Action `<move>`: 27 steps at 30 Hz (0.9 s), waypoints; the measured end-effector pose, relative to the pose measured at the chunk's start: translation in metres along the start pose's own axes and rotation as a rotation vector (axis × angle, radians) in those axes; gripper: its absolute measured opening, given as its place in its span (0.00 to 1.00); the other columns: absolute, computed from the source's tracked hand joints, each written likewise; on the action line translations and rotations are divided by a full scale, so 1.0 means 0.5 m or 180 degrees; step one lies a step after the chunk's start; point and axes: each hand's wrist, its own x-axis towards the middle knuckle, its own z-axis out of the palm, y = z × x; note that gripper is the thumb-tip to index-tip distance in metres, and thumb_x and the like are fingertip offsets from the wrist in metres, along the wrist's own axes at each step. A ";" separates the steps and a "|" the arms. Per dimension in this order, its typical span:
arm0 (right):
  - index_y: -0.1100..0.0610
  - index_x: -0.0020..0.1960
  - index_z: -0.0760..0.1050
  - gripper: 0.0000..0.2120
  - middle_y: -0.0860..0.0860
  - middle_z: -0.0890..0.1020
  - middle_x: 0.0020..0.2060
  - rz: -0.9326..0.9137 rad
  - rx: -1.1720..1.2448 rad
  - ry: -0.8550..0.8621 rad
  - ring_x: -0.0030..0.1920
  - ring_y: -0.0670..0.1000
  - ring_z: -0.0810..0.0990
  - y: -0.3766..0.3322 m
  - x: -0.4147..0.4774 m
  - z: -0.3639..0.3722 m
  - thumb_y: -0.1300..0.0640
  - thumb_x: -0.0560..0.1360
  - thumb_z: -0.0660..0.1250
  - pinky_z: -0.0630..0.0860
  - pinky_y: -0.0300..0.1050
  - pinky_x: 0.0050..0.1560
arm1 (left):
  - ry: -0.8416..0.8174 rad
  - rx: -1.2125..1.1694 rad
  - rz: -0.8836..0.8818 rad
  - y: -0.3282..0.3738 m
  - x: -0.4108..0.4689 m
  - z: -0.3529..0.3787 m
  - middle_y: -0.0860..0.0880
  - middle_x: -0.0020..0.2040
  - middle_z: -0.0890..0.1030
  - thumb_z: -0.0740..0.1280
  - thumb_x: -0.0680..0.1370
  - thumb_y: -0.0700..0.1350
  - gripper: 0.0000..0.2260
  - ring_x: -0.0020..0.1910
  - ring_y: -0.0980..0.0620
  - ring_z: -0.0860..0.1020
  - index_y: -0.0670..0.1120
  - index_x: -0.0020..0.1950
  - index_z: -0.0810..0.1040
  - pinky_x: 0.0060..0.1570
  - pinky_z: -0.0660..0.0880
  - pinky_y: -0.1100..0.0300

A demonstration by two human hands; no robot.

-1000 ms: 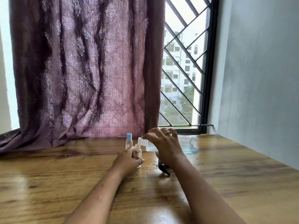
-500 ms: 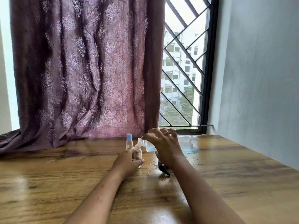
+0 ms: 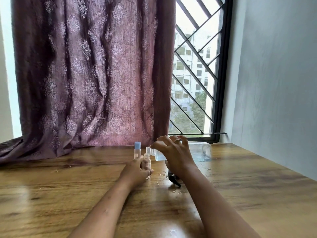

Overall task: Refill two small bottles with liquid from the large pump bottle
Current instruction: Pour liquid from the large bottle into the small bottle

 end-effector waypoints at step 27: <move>0.39 0.56 0.70 0.35 0.45 0.76 0.57 0.0043 0.0018 -0.0017 0.56 0.55 0.76 -0.004 0.001 -0.007 0.70 0.57 0.70 0.63 0.58 0.58 | 0.0015 0.0048 0.0005 0.000 0.000 0.001 0.48 0.53 0.82 0.72 0.68 0.51 0.22 0.52 0.48 0.79 0.52 0.61 0.74 0.55 0.76 0.54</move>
